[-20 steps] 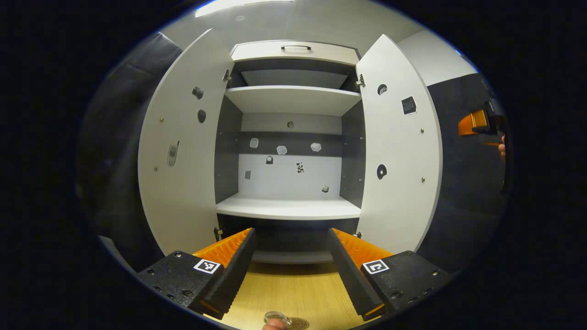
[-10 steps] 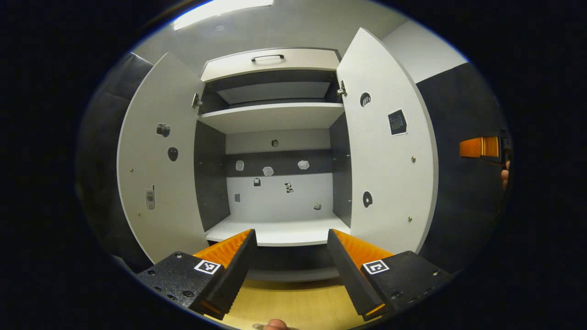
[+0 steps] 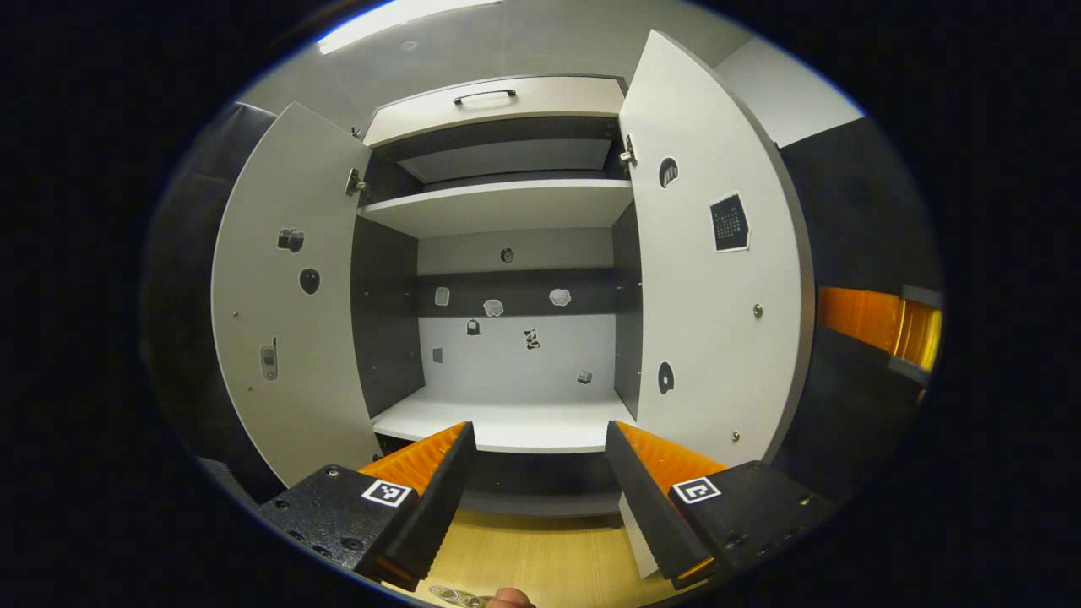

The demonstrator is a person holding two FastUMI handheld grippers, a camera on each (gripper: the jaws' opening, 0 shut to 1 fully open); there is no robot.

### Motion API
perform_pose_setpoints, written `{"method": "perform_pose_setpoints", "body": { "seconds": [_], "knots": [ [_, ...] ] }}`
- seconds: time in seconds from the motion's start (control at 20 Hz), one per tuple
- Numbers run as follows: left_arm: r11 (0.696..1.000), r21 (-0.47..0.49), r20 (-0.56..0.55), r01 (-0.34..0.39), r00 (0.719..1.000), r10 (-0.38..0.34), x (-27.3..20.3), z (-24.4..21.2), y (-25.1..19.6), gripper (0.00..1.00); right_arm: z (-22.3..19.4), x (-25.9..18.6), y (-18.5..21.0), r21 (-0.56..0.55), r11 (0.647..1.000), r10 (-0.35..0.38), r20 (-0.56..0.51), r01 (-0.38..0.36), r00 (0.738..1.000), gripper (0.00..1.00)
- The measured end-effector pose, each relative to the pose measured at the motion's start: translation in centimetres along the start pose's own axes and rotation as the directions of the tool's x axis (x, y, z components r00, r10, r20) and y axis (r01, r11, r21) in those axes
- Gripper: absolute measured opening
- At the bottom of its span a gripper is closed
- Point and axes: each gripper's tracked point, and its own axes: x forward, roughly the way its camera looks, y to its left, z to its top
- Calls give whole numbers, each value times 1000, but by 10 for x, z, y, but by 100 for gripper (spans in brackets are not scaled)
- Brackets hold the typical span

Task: Grasp the bottle in the cabinet with the left hand and place it on the coaster, then close the right door with the right hand and the left door with the left hand.

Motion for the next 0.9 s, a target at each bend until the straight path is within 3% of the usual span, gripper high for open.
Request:
{"method": "perform_pose_setpoints", "body": {
  "seconds": [0.2,0.6,0.9],
  "knots": [
    [1000,-3,9,-24,1000,24,6,8,27,96,-1,-1,2,27,1000,-16,-1,16,1000,92],
    [999,-14,9,29,1000,-29,33,18,66,96,-3,-3,19,72,995,-72,-1,72,997,99],
    [999,-21,4,49,999,-49,48,16,92,96,-8,-3,67,125,992,-10,-19,12,1000,96]
  ]
}}
